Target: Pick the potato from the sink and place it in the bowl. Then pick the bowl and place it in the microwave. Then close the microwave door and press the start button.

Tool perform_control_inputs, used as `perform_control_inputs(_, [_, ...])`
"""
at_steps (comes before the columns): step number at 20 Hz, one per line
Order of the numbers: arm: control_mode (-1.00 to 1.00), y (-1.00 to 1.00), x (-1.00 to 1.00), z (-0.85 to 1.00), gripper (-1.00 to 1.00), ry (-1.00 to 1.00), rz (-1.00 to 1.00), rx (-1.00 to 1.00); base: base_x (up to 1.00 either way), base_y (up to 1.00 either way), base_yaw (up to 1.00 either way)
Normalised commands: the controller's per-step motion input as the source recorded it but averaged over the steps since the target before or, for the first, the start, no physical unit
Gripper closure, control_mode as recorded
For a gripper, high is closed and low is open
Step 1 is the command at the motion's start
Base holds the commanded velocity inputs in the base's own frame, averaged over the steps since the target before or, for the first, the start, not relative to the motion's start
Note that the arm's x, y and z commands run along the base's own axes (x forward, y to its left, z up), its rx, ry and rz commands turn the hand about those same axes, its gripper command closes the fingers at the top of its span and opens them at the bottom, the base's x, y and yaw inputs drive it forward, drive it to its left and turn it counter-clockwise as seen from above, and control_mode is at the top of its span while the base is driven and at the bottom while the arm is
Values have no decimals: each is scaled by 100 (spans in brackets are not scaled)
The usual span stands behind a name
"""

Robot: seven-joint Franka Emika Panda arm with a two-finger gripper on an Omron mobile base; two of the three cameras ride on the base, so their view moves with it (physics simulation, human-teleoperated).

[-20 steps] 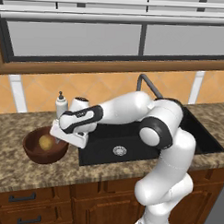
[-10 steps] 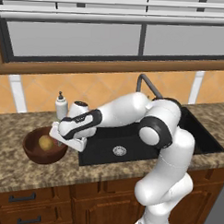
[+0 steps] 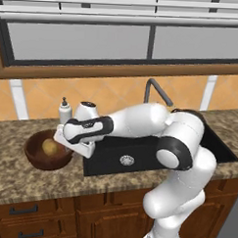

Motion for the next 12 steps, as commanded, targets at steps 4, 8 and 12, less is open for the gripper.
perform_control_inputs(4, [-100, -31, -9, 100, 100, 0, 0, 1, 0, 0, 0])
perform_control_inputs(8, [-100, -42, 0, 100, 100, 3, -3, 0, 0, 0, 0])
perform_control_inputs(12, [-100, -46, -4, 100, 100, 10, -8, -1, 0, 0, 0])
